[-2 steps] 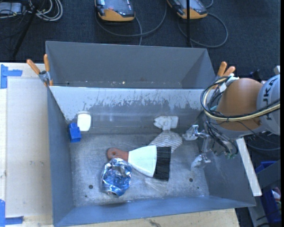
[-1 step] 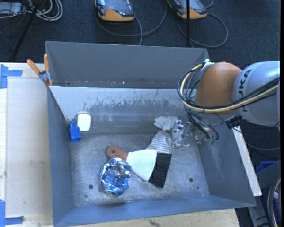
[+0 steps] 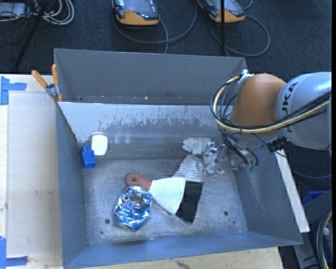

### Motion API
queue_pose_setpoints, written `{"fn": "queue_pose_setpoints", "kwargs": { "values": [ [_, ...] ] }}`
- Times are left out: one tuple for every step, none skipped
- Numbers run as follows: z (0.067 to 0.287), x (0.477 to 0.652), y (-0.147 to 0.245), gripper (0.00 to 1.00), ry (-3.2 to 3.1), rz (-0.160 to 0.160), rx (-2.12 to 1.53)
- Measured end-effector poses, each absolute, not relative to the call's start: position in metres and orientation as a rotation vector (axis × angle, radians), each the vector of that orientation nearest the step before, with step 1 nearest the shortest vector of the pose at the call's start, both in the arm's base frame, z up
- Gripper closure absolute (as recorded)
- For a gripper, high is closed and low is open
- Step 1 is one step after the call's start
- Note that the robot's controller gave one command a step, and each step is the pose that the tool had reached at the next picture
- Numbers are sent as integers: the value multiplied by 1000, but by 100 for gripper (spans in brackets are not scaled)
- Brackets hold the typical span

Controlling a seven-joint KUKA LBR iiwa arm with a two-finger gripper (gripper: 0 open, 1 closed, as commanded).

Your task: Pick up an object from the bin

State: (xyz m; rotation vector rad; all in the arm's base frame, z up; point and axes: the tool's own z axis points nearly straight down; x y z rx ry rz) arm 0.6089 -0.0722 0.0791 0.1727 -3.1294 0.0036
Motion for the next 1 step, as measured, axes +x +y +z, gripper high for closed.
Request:
{"fn": "queue_pose_setpoints", "kwargs": {
  "values": [
    [233, 604, -52, 100, -3138, 0, 228]
  ]
}}
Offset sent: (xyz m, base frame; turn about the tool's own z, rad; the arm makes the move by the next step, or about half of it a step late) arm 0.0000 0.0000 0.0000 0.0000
